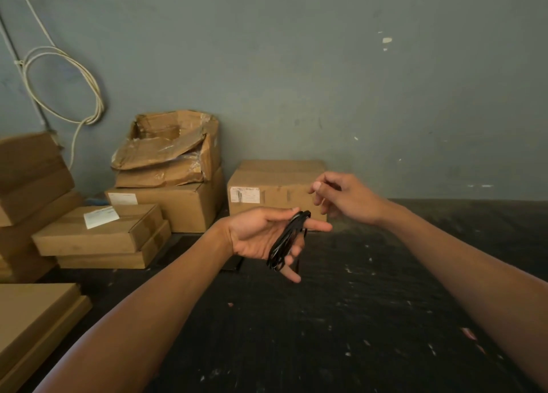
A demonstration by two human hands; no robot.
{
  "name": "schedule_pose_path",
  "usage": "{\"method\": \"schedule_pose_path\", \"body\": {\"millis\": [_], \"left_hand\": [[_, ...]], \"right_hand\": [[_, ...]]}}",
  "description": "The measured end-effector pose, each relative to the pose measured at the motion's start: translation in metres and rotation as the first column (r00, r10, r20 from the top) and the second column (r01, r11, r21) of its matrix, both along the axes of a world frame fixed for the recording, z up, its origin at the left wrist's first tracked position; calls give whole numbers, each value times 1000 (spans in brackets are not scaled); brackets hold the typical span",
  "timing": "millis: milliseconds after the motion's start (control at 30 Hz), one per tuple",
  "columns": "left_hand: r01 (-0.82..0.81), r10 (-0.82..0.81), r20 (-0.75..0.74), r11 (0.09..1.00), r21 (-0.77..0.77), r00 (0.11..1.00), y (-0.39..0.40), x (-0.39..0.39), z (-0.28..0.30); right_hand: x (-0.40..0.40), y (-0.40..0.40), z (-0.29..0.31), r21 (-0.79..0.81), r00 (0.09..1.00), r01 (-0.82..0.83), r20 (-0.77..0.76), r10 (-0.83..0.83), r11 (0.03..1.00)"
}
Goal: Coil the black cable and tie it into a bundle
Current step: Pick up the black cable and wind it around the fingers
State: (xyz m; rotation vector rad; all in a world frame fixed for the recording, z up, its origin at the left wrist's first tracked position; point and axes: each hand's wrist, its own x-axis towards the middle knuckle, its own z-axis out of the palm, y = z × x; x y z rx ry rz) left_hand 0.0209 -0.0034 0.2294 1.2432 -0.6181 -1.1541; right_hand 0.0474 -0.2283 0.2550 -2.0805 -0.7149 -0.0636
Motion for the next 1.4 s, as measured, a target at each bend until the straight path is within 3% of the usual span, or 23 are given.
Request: {"method": "schedule_pose_path", "body": {"millis": [100, 167, 367, 467, 667, 800, 933, 1067, 1167, 1400], "left_hand": [[22, -23, -8, 996, -90, 1000, 4, 7, 2], [22, -27, -24, 987, -159, 999, 4, 9, 5], [-24, -5, -81, 937, -348, 997, 5, 12, 16], [-36, 0, -86, 908, -418, 996, -1, 12, 19], [-56, 50, -26, 897, -438, 998, -7, 16, 25], [-187, 195, -19, 900, -394, 981, 2, 26, 14], [-353, 342, -102, 845, -402, 934, 13, 38, -5], [-482, 468, -129, 805, -346, 874, 17, 42, -17], [-532, 519, -122, 802, -271, 846, 24, 41, -27], [-468, 470, 11, 880, -78, 882, 20, 28, -27]], "right_hand": [[0, -1, -14, 174, 937, -128, -302, 177, 976], [1, -1, -28, 246, 863, -202, -412, 291, 948], [-4, 8, -56, 455, 820, -144, -442, 364, 879], [-9, 23, -71, 477, 810, -90, -475, 343, 874], [-34, 52, -106, 338, 839, -134, -461, 288, 932], [-52, 60, -106, 163, 896, -184, -377, 234, 969], [-65, 64, -94, -5, 922, -254, -305, 240, 967], [-70, 61, -78, -249, 977, -206, -113, 183, 946], [-67, 52, -60, -338, 992, -126, -40, 120, 933], [-52, 32, -5, -516, 993, 10, 104, 51, 856]]}}
